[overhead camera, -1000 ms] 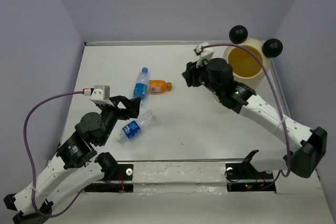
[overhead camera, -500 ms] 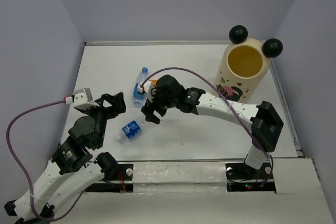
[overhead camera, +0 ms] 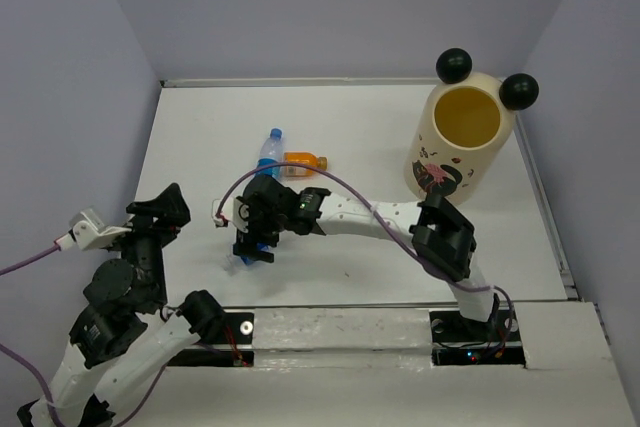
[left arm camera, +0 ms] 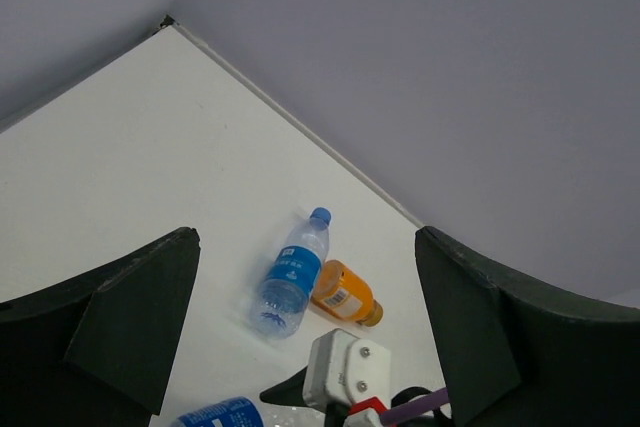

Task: Put the plastic bottles in the bin

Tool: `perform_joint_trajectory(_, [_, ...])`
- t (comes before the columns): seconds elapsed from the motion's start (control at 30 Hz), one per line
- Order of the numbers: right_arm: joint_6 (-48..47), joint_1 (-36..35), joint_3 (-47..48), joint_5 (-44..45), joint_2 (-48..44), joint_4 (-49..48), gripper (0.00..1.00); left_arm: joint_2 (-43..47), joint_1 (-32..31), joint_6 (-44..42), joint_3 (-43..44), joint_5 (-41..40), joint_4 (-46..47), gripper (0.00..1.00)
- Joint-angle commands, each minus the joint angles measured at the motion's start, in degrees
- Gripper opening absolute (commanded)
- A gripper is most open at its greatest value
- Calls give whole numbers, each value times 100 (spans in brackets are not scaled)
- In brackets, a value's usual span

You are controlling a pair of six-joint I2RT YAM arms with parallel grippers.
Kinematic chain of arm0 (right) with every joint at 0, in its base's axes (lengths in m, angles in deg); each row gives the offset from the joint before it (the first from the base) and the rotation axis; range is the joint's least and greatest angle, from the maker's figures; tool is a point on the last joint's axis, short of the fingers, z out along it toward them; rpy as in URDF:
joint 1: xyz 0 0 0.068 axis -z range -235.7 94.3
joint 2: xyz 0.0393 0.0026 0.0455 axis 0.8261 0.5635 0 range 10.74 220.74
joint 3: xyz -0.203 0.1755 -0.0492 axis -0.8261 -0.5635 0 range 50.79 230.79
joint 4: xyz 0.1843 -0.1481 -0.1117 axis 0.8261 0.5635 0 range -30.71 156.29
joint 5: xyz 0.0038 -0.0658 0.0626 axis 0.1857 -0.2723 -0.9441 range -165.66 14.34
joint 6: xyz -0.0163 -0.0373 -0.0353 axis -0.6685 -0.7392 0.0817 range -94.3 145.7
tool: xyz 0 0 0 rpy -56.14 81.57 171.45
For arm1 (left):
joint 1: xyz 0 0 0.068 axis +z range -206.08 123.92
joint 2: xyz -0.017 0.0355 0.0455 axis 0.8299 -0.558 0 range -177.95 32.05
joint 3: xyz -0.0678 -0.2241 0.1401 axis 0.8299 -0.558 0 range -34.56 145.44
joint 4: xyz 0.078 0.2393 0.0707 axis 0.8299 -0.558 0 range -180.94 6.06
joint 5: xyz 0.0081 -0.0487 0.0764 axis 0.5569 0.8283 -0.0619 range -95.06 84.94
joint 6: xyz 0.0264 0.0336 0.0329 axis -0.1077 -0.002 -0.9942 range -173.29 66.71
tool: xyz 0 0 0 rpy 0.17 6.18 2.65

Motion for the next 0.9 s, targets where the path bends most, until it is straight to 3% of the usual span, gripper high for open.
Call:
perform_joint_trajectory(0.0, [-252,-32,542,14,316,116,89,221,27,140,-35,-355,246,98])
perform_joint_trajectory(0.37, [-164,-137,1042,32,1072,107,86,-192,45,-115,-88,155,475,98])
perform_joint_trajectory(0.5, [-112,-137,1166,215,1248,72,74,-183,54,-124,-106,260,483,98])
perform_joint_trajectory(0.63, [161,-190,816,322,1073,-322,56,-174,54,-123,-106,322,501,98])
perform_joint_trajectory(0.87, [732,-190,-441,848,-183,-1543,39,-236,106,-194,-149,593,641,98])
